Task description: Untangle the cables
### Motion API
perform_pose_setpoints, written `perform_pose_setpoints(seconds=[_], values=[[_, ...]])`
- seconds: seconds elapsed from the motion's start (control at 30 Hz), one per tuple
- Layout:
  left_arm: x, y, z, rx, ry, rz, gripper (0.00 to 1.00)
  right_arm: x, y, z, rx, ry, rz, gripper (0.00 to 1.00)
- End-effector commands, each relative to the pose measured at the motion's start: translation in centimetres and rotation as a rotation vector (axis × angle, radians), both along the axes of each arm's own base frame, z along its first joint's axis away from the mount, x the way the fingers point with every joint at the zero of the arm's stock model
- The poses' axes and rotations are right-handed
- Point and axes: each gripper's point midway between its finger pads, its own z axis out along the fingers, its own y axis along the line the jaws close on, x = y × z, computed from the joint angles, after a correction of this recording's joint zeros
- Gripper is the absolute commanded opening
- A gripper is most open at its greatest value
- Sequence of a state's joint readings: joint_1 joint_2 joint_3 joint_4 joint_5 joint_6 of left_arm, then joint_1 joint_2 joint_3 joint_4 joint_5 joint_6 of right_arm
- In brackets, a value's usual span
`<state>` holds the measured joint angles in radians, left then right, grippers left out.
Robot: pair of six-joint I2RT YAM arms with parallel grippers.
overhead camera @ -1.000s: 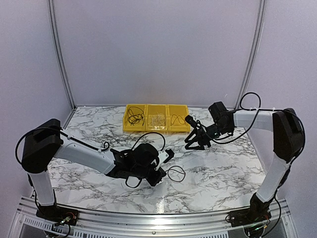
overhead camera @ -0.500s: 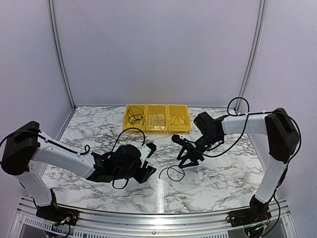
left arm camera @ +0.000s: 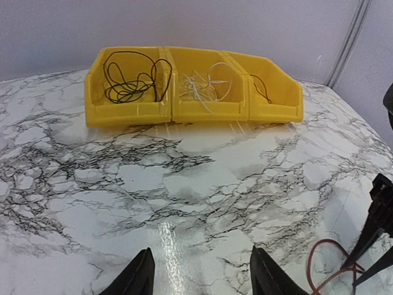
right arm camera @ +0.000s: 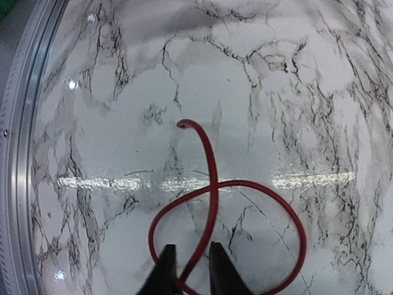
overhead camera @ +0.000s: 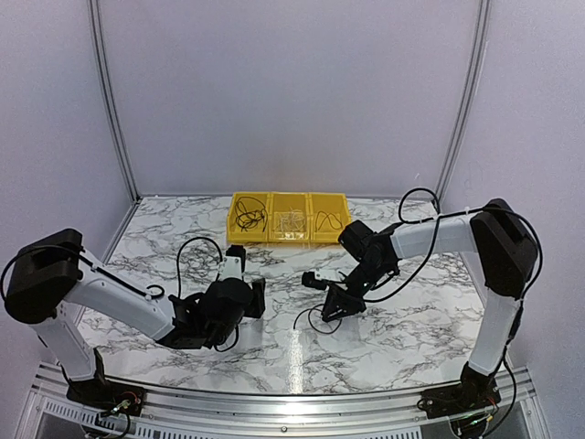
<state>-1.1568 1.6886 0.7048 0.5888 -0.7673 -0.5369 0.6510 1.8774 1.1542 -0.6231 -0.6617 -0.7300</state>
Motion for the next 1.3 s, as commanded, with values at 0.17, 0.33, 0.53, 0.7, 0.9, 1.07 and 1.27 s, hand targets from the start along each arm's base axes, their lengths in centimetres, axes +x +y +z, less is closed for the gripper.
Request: perform_pose_setpoints(seconds=[0.17, 0.33, 0.53, 0.7, 0.9, 1.07, 1.27], values=[[-1.0, -0.9, -0.5, 0.108, -0.13, 0.144, 0.54, 4.9, 1.0, 4.4, 0.034, -0.142, -0.067, 0.0], [-2.0, -3.3, -0.4, 0.175, -0.169, 0.104, 0.53, 10.6, -0.3, 7.8, 0.068, -0.197, -0.18, 0.0], [-2.7, -5.2, -0.6, 0.259, -0.213, 0.093, 0.53, 18.5, -2.3, 11.6, 0.139, -0.231, -0.342, 0.0], [-3.2, -5.8, -0.5, 0.289, -0.232, 0.088, 0.53, 24.1, -2.6, 13.3, 0.19, -0.263, -0.441, 0.0], [-3.6, -6.0, -0.4, 0.303, -0.244, 0.09, 0.53, 30.2, -2.9, 12.3, 0.191, -0.307, -0.549, 0.0], [-3.7, -6.2, -0.5, 0.316, -0.249, 0.086, 0.53, 33.1, -3.6, 11.5, 0.181, -0.337, -0.616, 0.0], [-3.8, -7.0, -0.6, 0.337, -0.256, 0.075, 0.52, 34.3, -4.6, 10.8, 0.165, -0.347, -0.68, 0.0]])
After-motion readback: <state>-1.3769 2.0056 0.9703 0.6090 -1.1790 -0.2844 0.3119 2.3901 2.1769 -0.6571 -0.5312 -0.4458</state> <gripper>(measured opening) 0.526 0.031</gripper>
